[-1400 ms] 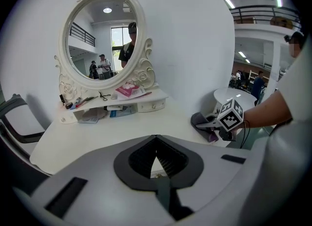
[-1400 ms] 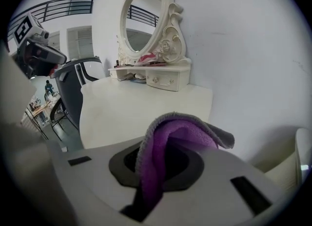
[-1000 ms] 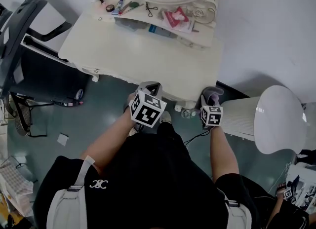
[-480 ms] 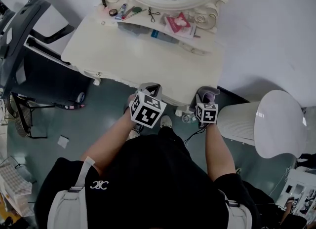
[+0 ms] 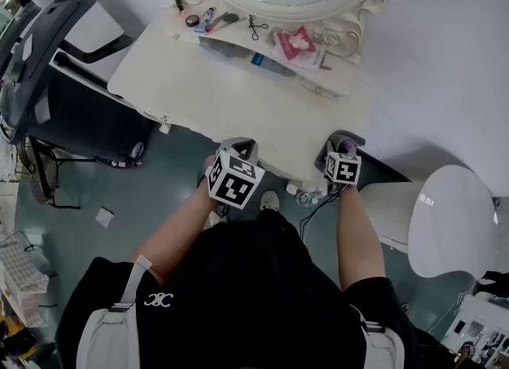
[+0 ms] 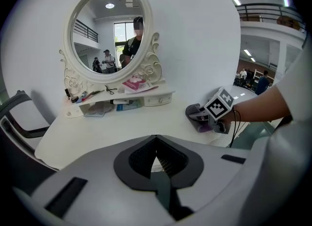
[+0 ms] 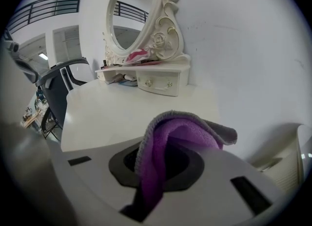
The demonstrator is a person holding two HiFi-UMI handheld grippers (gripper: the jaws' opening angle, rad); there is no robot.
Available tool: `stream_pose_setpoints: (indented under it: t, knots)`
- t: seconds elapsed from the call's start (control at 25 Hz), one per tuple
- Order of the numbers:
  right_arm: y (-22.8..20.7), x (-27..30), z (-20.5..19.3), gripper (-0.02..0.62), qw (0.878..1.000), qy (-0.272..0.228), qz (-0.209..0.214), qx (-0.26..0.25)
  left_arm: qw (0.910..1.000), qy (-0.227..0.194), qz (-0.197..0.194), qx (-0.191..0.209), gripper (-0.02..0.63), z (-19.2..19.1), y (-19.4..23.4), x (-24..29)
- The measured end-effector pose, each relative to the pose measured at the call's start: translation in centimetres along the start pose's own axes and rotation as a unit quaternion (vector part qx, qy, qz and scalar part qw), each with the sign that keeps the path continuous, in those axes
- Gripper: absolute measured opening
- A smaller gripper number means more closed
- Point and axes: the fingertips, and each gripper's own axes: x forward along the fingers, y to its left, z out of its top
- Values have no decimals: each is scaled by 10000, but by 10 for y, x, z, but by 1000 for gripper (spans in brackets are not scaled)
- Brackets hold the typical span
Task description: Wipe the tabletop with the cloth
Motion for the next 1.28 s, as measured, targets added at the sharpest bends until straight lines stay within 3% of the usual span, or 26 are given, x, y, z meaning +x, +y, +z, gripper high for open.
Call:
stream_pose_setpoints:
  t: [0.36,0.68,0.96,1.28]
  knots:
    - [-56,50,61,41,9995,-51,124,-299,9979,251,545,-252,3,0,10,13]
    - [-71,81,94,41,9971,-64,377,-664,9921,270,929,-793,3,-4,20,13]
    - [-67,87,107,41,9953,-145,345,-892,9885,433,1024,-1028,4,-23,23,6]
    - [-35,78,86,41,9940,-82,539,-948,9898,327,965,-996,3,-23,34,0]
